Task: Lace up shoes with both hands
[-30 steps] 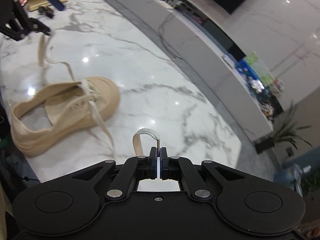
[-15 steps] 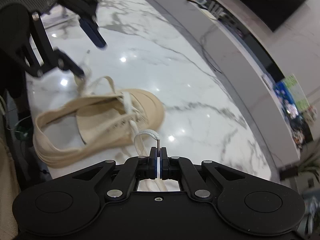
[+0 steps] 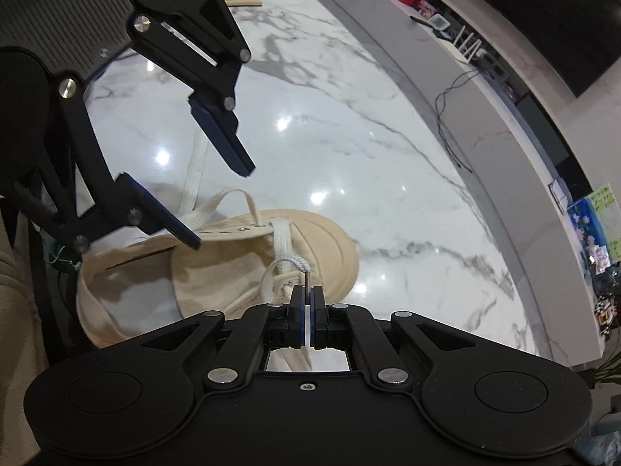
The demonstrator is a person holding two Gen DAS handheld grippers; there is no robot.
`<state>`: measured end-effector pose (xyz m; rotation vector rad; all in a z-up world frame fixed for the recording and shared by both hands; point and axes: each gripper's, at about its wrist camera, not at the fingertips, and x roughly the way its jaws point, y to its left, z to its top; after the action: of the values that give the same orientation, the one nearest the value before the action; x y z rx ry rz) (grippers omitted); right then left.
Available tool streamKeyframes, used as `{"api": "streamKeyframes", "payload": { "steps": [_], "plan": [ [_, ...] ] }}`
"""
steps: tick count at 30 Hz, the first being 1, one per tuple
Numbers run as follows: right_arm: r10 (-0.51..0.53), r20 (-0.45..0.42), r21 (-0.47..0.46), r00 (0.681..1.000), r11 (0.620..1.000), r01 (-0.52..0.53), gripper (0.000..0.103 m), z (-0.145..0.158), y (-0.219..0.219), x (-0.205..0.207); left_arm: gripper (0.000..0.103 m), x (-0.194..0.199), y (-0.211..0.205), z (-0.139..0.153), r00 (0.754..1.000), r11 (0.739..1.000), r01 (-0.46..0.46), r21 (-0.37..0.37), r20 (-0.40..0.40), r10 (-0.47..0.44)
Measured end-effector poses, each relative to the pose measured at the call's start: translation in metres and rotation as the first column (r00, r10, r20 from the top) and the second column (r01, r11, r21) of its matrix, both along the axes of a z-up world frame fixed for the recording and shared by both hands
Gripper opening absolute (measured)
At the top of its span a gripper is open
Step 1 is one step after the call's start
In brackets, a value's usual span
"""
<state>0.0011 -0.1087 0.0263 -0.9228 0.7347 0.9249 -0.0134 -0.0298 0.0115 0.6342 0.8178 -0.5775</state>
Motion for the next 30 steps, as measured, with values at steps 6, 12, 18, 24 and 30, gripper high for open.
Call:
{"api": "streamKeyframes", "payload": {
  "steps": [6, 12, 18, 24, 30],
  "plan": [
    [0.025, 0.013, -0.018, 1.000, 1.000, -0.025, 0.001, -0.001, 0.004, 0.000, 0.044, 0.005, 0.012, 0.001, 0.999, 0.999, -0.035, -0.023, -0.017, 0.034],
    [0.055, 0.027, -0.043, 0.998, 0.998, -0.054, 0.001, -0.004, 0.009, 0.001, 0.044, -0.003, -0.007, -0.003, 0.998, 0.997, 0.029, -0.068, -0.051, -0.032],
    [0.088, 0.021, -0.042, 0.996, 0.995, -0.087, 0.001, -0.005, 0.013, -0.001, 0.015, 0.004, -0.009, -0.018, 0.995, 0.996, 0.007, -0.085, -0.103, -0.015],
    [0.088, -0.001, -0.014, 0.996, 0.996, -0.088, 0.001, -0.009, 0.018, 0.001, 0.015, 0.006, -0.003, -0.017, 0.993, 0.994, -0.011, -0.112, -0.117, -0.003],
    [0.088, -0.019, 0.004, 0.996, 0.996, -0.088, 0.001, -0.015, 0.024, 0.006, 0.015, 0.010, 0.002, -0.018, 0.993, 0.993, -0.046, -0.105, -0.113, 0.034]
  ]
}}
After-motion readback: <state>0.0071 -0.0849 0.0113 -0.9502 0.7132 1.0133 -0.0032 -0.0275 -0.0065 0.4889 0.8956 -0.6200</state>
